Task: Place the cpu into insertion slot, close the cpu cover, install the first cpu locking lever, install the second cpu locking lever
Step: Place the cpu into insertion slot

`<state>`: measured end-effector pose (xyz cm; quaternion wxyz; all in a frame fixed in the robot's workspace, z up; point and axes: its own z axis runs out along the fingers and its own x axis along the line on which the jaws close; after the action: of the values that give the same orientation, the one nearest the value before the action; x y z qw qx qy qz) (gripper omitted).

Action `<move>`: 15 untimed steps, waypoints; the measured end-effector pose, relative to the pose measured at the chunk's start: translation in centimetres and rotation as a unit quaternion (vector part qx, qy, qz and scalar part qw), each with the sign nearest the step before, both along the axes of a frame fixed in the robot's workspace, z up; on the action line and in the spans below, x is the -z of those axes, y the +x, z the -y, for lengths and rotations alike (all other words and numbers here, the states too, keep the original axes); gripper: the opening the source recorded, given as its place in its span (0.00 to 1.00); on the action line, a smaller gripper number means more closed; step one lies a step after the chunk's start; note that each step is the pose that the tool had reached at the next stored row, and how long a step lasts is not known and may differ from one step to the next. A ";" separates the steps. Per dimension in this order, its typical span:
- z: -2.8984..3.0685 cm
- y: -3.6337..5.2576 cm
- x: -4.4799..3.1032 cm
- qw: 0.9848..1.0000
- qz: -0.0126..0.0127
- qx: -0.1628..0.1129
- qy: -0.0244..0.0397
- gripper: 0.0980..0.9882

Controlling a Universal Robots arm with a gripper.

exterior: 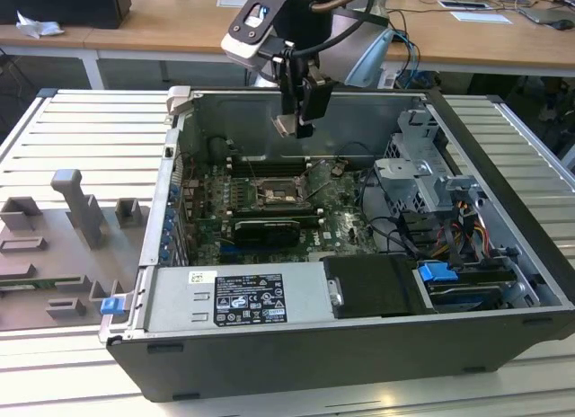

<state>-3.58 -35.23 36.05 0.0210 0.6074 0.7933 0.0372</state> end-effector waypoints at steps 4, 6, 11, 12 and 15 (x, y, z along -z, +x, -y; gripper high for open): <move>0.00 0.00 0.11 1.000 0.000 0.016 0.000 0.50; 0.00 0.00 0.18 1.000 0.000 0.025 0.000 0.50; 0.00 0.00 0.34 0.999 0.000 0.050 0.000 0.50; 0.00 0.00 0.37 0.998 0.000 0.055 0.000 0.50; 0.00 0.00 0.47 0.998 0.000 0.068 0.000 0.50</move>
<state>-3.58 -35.23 35.58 0.0236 0.6598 0.7502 0.0356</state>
